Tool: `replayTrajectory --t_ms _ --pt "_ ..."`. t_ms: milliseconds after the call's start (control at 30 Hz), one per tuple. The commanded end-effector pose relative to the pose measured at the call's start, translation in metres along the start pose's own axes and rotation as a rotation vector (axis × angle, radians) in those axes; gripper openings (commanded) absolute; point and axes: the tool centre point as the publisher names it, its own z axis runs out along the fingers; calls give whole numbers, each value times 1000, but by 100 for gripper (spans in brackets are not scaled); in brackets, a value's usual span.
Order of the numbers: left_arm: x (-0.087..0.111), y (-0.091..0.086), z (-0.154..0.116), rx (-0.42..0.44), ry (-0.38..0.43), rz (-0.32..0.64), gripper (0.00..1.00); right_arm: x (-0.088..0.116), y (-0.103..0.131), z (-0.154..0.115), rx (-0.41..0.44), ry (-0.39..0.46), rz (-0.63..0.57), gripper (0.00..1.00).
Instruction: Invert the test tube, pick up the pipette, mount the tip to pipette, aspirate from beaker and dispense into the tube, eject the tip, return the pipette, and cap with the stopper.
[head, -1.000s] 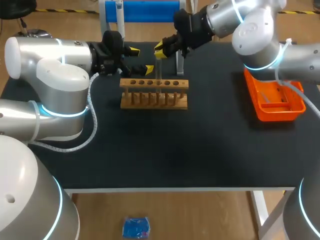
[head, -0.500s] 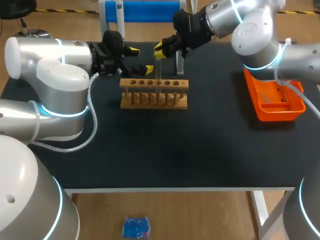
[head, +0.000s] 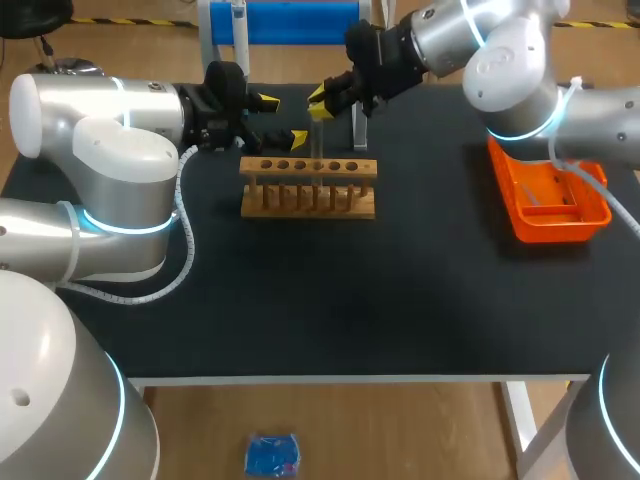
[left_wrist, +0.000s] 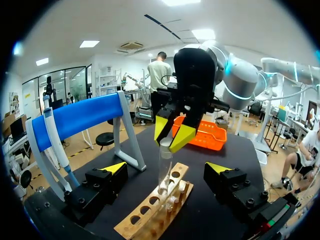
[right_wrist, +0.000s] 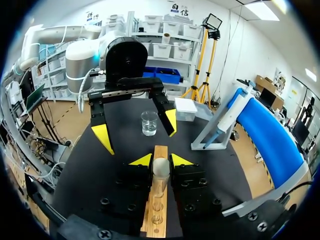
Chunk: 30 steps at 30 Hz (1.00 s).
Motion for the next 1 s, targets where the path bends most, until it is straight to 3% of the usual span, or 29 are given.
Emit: replayTrajectory --t_ms 33,200,267,300,367,700,1000 --pt "0 1 0 2 -1 -1 100 0 -6 4 8 5 4 0" --pt "0 1 0 2 -1 -1 100 0 -5 3 7 6 5 0" --pt "0 1 0 2 -1 -1 100 0 -4 2 6 4 5 30" --pt "0 1 0 2 -1 -1 100 0 -4 2 5 3 5 37" --pt "0 1 0 2 -1 -1 100 0 -3 1 4 -1 4 100" --pt "0 1 0 2 -1 -1 100 -1 -1 -7 -19 -11 14 100" --pt "0 1 0 2 -1 -1 100 -1 7 -16 -111 -13 2 100"
